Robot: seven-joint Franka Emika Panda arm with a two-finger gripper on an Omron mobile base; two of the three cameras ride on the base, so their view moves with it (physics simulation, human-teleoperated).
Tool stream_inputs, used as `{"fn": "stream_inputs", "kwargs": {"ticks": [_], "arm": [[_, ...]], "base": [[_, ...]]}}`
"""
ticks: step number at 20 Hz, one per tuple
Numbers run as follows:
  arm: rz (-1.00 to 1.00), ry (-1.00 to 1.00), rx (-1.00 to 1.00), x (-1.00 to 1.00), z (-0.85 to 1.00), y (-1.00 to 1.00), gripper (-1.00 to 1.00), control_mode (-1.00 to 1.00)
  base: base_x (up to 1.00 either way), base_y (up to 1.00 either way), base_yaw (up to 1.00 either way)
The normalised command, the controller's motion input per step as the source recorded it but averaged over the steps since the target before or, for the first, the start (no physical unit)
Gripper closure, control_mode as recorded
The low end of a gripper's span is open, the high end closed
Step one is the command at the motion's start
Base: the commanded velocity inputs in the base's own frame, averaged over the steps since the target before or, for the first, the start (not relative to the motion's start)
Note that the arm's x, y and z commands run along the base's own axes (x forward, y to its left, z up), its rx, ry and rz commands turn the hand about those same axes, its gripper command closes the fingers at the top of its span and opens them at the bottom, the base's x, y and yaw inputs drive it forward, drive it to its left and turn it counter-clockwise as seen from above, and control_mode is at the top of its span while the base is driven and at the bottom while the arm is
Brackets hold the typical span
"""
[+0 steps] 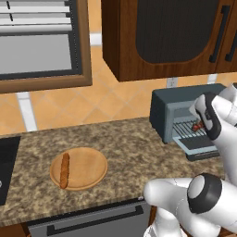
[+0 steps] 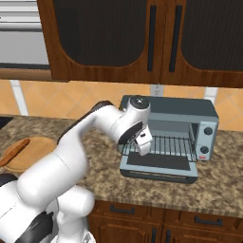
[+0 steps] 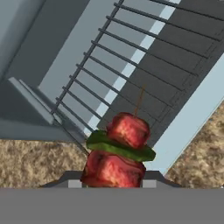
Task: Pick up the kebab skewer and baguette bread, and place them inside the toaster oven. Close the toaster oven door and start by setting the timer.
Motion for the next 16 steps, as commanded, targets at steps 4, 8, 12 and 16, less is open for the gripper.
{"fn": "stream_inputs", "kwargs": {"ticks": [4,8,12,16], "arm": [[-0.11,-0.14,0.00,0.15,0.00,-0.71,1.00,-1.00],[0.00,-0.04,0.00,0.42,0.00,-0.45,1.00,-1.00],[0.00,0.00,0.00,0.46,-0.04,-0.37,1.00,-1.00],[0.00,-0.01,0.00,0.40,-0.15,-0.18,1.00,-1.00]], "base": [[0.00,0.00,0.00],[0.00,0.00,0.00],[0.00,0.00,0.00],[0.00,0.00,0.00]]}}
